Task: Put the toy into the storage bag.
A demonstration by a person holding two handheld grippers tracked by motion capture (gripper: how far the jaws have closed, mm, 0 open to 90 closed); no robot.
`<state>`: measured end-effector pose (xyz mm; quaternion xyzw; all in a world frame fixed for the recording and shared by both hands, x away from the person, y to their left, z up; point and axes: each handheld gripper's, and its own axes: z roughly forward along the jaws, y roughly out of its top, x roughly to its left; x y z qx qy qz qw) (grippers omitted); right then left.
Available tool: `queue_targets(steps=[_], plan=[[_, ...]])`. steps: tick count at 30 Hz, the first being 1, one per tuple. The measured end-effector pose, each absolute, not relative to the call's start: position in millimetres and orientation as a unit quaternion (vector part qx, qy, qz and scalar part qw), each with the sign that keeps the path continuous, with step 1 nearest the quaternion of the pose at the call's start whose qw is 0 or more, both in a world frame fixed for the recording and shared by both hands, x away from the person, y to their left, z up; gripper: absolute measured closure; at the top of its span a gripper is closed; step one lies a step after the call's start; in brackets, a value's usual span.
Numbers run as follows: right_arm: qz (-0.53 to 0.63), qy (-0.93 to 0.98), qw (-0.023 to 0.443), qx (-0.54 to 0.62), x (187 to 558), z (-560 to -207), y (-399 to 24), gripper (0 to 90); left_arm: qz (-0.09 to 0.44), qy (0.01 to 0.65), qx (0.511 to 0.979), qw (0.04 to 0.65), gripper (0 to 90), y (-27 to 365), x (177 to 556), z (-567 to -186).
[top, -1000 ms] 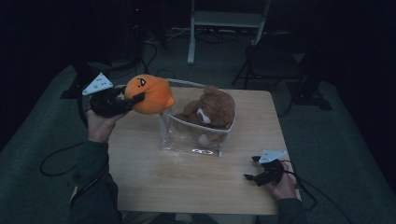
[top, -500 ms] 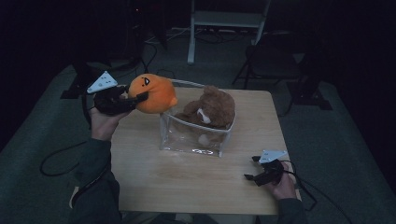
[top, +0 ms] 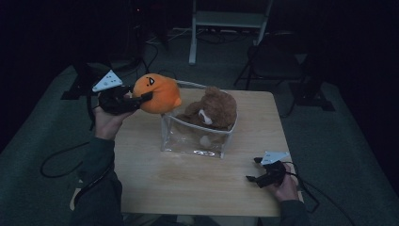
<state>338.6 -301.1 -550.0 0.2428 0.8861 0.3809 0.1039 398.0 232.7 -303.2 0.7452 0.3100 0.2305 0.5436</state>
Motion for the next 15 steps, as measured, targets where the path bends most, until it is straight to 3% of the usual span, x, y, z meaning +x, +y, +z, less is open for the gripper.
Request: queue_targets(steps=[15], plan=[[0.381, 0.886, 0.104, 0.243, 338.6, -550.0, -301.1, 11.5, 0.22, 0.305, 0.749, 0.546, 45.4, 222.4, 406.4, -305.4]])
